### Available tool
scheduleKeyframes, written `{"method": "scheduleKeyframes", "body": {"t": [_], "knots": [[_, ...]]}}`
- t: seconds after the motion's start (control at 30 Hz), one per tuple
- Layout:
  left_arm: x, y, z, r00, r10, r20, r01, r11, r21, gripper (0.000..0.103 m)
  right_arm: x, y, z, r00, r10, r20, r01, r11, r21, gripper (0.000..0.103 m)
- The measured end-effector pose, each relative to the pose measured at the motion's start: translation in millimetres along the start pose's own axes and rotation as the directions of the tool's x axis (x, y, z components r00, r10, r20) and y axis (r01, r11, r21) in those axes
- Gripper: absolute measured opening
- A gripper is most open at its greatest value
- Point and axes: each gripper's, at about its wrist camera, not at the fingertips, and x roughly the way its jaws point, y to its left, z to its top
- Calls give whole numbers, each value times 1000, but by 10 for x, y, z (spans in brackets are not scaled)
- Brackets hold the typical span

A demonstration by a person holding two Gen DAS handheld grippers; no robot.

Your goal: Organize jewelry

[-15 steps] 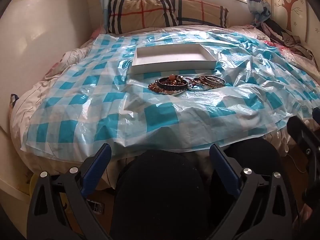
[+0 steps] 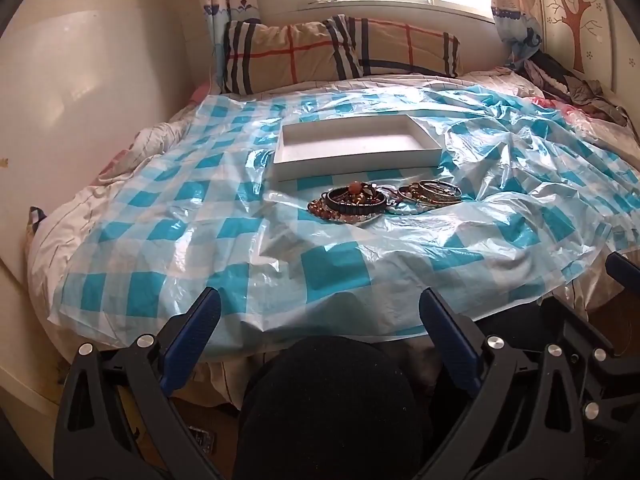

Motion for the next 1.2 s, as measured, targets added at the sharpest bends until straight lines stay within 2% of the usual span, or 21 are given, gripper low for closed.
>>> {"method": "scheduleKeyframes", "body": {"t": [0.07,0.2,0.47,0.57,0.63,0.73,0.9,1.0,1.07,1.13,1.2], "knots": [[84,50,-13,1000,-8,-29,8,1000,-24,95,38,-5,7,1000,2,-14,-2,1000,3,96],[96,178,-16,999,-23,-30,21,997,-80,95,110,-7,14,999,2,-42,-2,1000,14,96],[88,70,-39,1000,-12,-14,11,999,-45,95,130,12,29,999,0,-49,1,1000,11,96],[-26,124,10,999,-45,-13,45,997,-58,95,61,-31,94,999,11,-39,-11,1000,22,96],[-167,221,125,999,-52,-7,51,996,-67,95,-58,-101,230,1000,-25,-13,26,1000,10,96],[-463,398,329,998,-13,62,18,997,-77,95,-361,-284,475,997,-56,56,56,998,13,96],[-871,559,493,989,68,134,-62,997,-48,95,-841,-399,558,996,-67,65,70,996,-48,96],[-1088,557,506,963,177,202,-182,983,7,95,-1069,-387,413,997,-77,30,79,994,-80,96],[-1233,584,504,950,213,227,-221,975,7,95,-1172,-410,320,999,-47,-15,47,998,-38,96],[-1351,585,466,956,207,210,-214,977,8,95,-1255,-407,234,998,-38,-50,38,999,-3,96],[-1400,575,390,978,150,148,-153,988,9,95,-1333,-398,153,997,-41,-68,43,999,25,96]]}}
